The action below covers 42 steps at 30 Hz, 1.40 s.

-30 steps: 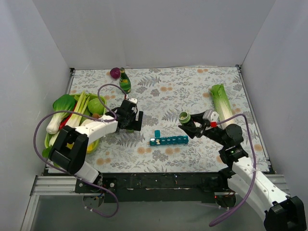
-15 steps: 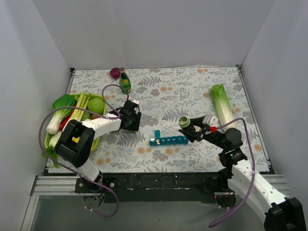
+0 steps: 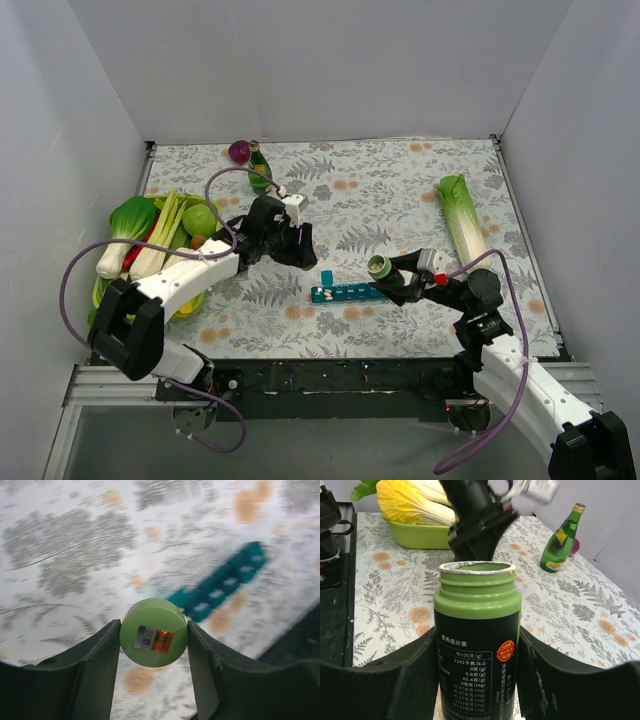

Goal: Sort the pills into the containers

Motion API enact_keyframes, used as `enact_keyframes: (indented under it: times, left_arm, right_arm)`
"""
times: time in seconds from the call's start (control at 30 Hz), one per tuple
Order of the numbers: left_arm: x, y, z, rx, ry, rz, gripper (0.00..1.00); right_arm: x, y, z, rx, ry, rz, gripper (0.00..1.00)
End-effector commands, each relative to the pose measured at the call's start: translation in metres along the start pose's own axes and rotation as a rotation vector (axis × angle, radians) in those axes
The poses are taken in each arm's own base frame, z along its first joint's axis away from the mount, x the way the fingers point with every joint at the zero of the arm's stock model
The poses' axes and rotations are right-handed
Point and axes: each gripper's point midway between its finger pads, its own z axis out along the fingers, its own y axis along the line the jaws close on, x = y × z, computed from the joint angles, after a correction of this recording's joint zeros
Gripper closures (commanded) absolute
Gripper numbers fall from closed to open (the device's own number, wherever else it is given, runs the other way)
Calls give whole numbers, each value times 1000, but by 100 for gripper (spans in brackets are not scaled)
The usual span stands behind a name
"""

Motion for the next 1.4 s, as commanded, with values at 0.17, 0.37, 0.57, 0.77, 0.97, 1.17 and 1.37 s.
enact_keyframes:
  times: [0.17,0.37,0.57,0.77,0.97,1.17,1.37]
  left_arm:
    - [-44,-143,-104,713,-221,-67,78]
    - [-53,-174,-110,796,-212,-112,79]
    - [-62,-180,-96,715,-201,-168,80]
    - [-63,-177,-83,641,-186,-229,80]
    - [-53,-181,-69,568,-122,-236,82]
    - [-51,-189,-67,566,-108,-227,83]
    - [-50,-200,-68,594,-87,-221,83]
  right_arm:
    - [-1,8,0,-53,-14,-42,99]
    - [6,1,2,-29,30,-48,99]
    - [13,-2,6,-34,77,-47,99]
    - [17,-5,11,-38,117,-54,99]
    - [15,-7,14,-39,133,-59,99]
    - [19,-7,14,-40,161,-56,99]
    - [20,-11,15,-26,185,-64,99]
